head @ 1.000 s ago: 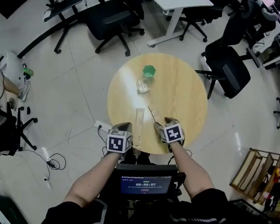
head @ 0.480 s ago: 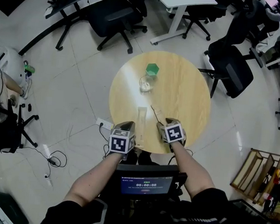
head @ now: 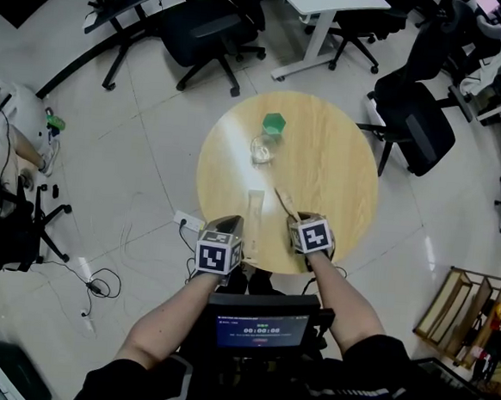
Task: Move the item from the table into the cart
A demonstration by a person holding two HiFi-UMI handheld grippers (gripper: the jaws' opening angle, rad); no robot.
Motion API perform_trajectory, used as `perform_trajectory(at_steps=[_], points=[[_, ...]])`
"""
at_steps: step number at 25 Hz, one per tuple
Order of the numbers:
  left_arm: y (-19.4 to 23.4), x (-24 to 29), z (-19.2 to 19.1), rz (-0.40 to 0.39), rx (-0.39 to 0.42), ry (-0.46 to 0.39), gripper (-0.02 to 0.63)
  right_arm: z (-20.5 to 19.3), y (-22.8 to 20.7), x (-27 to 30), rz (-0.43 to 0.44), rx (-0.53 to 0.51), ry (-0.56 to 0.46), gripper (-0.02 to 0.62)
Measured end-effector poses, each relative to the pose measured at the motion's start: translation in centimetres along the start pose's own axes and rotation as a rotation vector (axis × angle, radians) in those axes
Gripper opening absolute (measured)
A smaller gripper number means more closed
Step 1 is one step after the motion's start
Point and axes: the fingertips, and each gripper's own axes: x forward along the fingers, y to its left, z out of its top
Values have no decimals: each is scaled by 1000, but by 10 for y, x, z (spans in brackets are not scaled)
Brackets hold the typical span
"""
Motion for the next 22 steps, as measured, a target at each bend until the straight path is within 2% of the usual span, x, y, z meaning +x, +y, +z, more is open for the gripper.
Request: perform_trajectory(at_steps=[3,7,15,22], points=[[-4,-7,10,-1,-22,-40,6,5,-4,-9,4,28,-46,52],[-26,-29,40,-30,-60,-131,6,24,-1,-50,18,59,-164,51],[-100,-102,104,-92,20,-301,6,55,9,-191,20,80,-418,51],[-192,-189,158,-188,149,-488,6,64,30,-332,38,70,-668,51]])
